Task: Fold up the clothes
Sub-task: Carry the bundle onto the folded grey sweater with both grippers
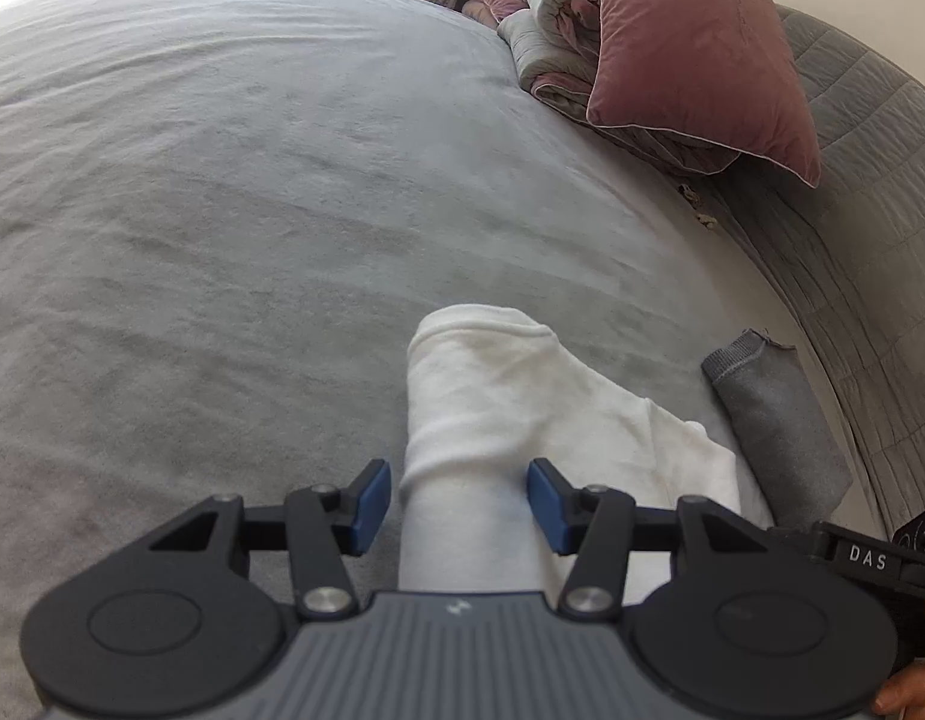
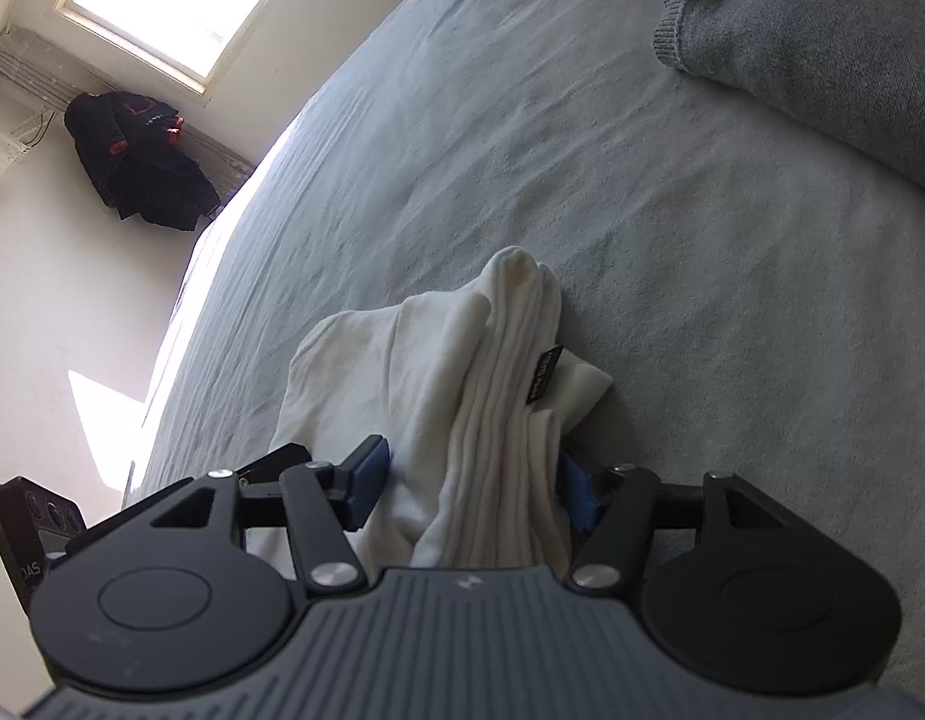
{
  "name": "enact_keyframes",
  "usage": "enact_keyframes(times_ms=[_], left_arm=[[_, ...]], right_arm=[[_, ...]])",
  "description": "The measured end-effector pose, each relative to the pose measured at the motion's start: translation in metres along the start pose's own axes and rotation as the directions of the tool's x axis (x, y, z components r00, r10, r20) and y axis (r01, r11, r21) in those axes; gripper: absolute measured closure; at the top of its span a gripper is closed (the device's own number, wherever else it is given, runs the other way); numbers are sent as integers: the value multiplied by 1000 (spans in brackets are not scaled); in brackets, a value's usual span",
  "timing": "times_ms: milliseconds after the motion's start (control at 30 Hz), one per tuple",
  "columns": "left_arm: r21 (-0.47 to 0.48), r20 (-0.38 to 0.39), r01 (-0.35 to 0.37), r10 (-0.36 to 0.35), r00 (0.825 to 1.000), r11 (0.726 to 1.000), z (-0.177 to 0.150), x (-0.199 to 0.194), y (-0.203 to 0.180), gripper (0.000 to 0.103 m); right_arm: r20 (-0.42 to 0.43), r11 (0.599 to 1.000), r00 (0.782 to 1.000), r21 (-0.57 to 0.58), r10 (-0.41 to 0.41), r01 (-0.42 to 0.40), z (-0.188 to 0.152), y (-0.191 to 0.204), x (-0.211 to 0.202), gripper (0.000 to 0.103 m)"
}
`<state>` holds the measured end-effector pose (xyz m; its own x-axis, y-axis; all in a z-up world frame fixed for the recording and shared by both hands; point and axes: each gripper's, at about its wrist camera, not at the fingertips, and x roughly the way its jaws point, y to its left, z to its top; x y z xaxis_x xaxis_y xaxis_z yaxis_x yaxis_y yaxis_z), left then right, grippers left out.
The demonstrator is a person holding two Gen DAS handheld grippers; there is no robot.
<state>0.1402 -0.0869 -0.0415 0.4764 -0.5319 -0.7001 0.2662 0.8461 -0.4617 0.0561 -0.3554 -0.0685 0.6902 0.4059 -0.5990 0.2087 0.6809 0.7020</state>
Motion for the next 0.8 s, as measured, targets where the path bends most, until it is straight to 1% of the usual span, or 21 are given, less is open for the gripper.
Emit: enact_keyframes(times_ms=[33, 67, 100, 200, 267, 367, 467, 533, 600, 700, 800], left_arm=[[-5, 8, -1, 1, 1000, 1000, -1, 0, -2, 60], [5, 20, -11, 11, 1000, 1000, -1, -2, -4, 62], [19, 32, -22, 22, 999, 1000, -1, -3, -8, 65], [76, 73, -59, 54, 996, 995, 2, -7, -24, 70], [112, 99, -80, 69, 993, 990, 7, -9, -36, 71], [154, 129, -79, 59, 990, 985, 24, -9, -56, 72], [207, 149, -64, 33, 988, 976, 41, -5, -82, 72], [248, 156, -46, 7, 988, 968, 52, 2, -101, 72], [291, 156, -25, -21, 987, 956, 61, 11, -123, 72], [357, 151, 6, -64, 986, 934, 70, 27, -157, 72], [410, 130, 51, -114, 985, 911, 73, 47, -191, 72]], right_arm=[[4, 1000, 1000, 2, 8, -8, -1, -1, 0, 41], [7, 1000, 1000, 0, 12, -12, -1, -1, 0, 44], [10, 1000, 1000, -2, 15, -15, -1, -1, 1, 52], [36, 999, 999, -28, 15, -14, 0, 6, -5, 58], [61, 999, 998, -44, 11, -8, 1, 13, -9, 59], [131, 999, 991, -54, 1, 6, 5, 20, -18, 59], [237, 999, 971, -40, -11, 21, 12, 23, -33, 59], [310, 999, 950, -36, -27, 41, 17, 25, -44, 59], [391, 995, 918, -46, -63, 88, 21, 25, -55, 59], [496, 986, 859, -35, -126, 164, 25, 22, -70, 59], [572, 974, 798, 2, -187, 227, 32, 13, -82, 59]])
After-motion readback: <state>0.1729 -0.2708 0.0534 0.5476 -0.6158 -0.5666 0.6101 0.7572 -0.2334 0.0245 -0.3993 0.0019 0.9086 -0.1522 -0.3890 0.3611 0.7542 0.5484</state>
